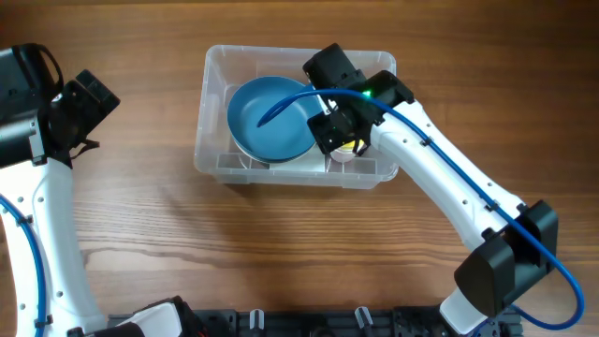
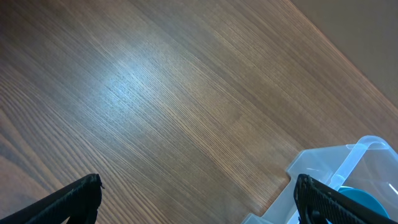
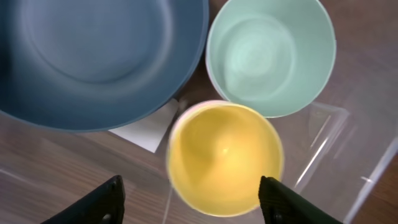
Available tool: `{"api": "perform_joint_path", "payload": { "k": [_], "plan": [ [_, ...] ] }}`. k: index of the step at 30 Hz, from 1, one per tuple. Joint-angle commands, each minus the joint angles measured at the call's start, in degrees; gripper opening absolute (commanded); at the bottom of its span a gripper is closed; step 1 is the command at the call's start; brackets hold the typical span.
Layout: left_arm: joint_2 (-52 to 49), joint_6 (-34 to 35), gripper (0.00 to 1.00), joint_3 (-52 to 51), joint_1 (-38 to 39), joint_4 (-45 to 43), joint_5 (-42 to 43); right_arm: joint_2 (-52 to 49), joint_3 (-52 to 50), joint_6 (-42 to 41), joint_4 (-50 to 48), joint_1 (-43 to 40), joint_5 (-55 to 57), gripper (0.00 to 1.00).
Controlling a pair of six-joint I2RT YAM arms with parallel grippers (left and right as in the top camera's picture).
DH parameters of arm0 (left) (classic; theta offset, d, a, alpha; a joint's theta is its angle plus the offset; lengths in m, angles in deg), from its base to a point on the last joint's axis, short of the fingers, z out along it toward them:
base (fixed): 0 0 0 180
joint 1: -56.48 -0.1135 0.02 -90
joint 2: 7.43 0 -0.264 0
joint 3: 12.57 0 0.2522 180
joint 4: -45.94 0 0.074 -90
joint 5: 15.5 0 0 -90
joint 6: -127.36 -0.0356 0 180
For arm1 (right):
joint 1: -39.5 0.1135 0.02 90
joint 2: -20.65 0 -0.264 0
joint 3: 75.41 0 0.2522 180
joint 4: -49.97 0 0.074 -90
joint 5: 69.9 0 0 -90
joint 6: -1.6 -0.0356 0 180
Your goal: Pack container
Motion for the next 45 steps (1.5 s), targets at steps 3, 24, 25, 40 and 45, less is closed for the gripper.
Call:
{"api": "perform_joint_path", "payload": {
  "k": [3,24,25,40,45],
  "plan": [
    [0.5,0.5,1.00,0.7,-0.3,0.0,0.1,5.9,2.7,-5.5,0.3,-4.6,2.1,0.94],
    [0.5,0.5,1.00,0.7,-0.3,0.0,0.1,19.9,2.7,-6.1,0.0,-22.2,-0.6,1.00],
    [0.5,0.5,1.00,0.7,-0.3,0.0,0.1,19.9,2.7,-6.1,0.0,-22.2,-0.6,1.00],
    [0.5,0.5,1.00,0.7,-0.3,0.0,0.1,19.9,2.7,-6.1,0.0,-22.2,-0.6,1.00],
    [0.5,0.5,1.00,0.7,-0.3,0.0,0.1,20.2,2.7,-6.1,0.0,-22.2,-0.6,1.00]
  ]
}}
